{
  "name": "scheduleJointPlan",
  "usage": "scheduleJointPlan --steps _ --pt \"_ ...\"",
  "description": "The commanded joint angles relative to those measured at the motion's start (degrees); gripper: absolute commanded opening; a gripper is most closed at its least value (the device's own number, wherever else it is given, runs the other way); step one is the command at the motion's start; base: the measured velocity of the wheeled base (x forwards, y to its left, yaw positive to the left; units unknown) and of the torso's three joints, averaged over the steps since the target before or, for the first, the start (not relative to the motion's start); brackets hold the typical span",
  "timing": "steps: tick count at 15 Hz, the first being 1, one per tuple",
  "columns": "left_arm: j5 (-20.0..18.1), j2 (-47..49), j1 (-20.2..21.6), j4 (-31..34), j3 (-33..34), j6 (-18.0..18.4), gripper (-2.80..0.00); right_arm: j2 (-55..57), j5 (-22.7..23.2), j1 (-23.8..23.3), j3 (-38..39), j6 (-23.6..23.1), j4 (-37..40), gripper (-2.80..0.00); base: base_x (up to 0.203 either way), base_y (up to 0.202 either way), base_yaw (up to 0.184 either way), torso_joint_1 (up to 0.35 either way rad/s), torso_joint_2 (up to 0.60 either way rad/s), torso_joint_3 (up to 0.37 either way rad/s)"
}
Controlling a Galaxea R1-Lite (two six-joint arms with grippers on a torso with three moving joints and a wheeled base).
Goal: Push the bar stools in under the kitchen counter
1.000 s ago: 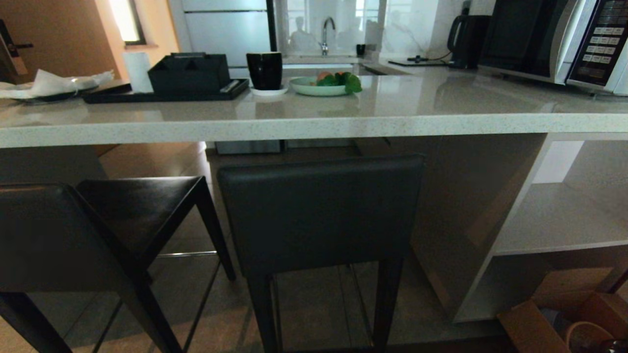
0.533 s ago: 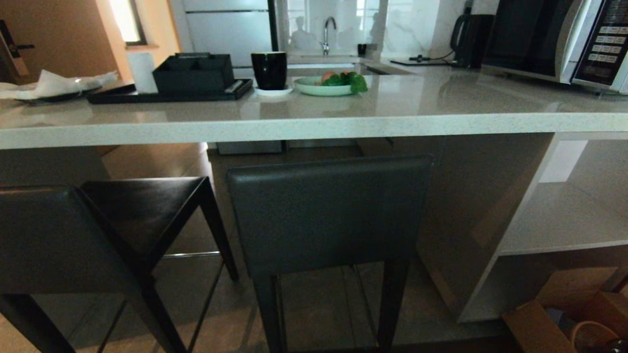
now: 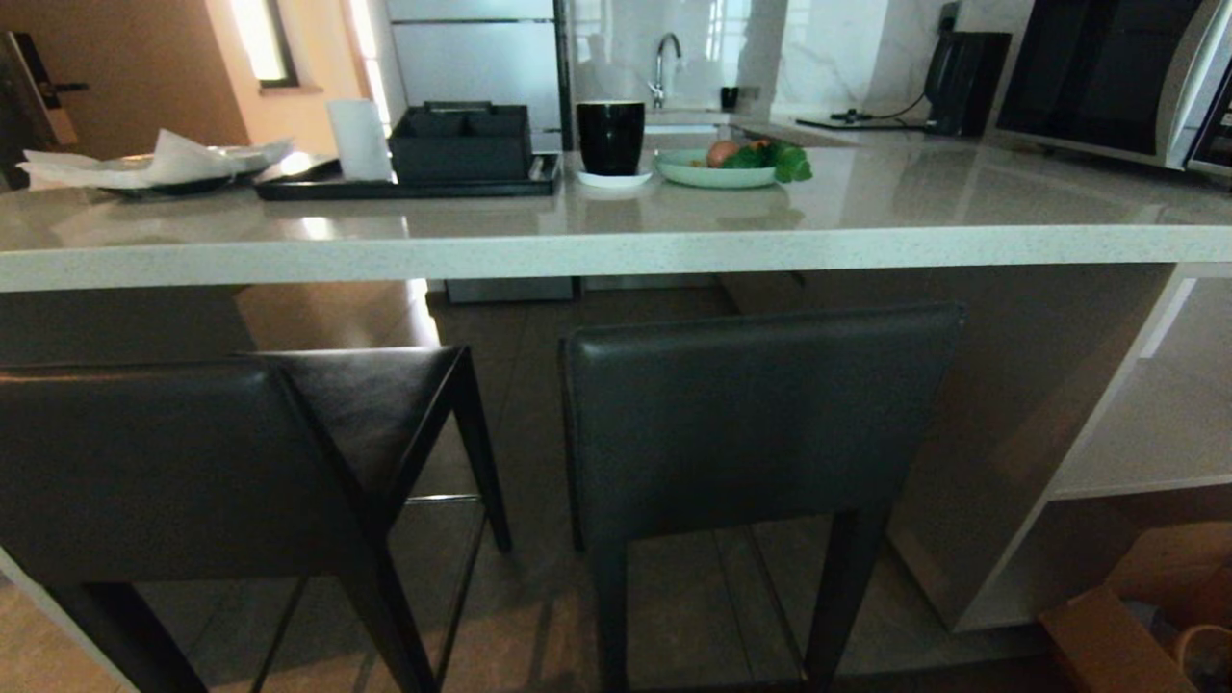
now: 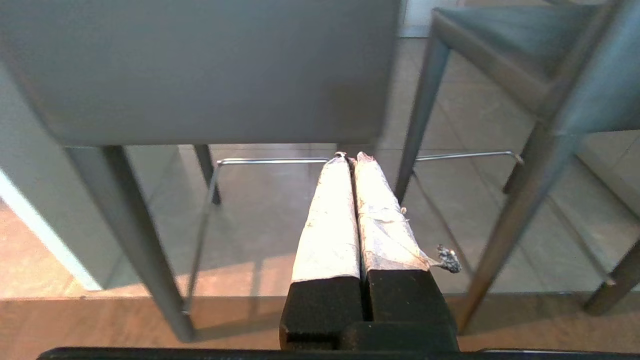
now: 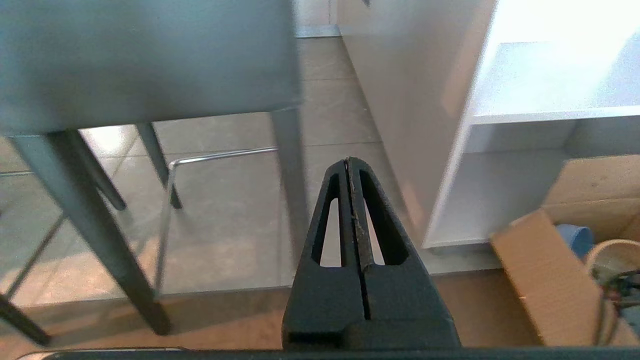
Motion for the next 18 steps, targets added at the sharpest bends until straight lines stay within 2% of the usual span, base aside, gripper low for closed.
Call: scheduleJointPlan --steps 1,9,18 --pt "-0.06 0.09 0.00 -0.03 0.00 -0.02 -2.80 0.07 0.02 -0.01 0.09 0.00 0.02 -2.80 0.000 0.199 -0.001 -0.004 0.00 0.005" --pt "-0.06 0.09 0.00 -0.12 0.00 -0.02 -2.80 0.07 0.02 0.07 0.09 -0.09 0.02 -2.80 0.000 0.187 0.001 0.003 0.00 0.003" --pt "-0.06 0.09 0.00 -0.03 0.00 -0.02 -2.80 0.07 0.02 0.06 0.09 0.00 0.02 -2.80 0.000 0.007 0.000 0.000 0.00 0.000"
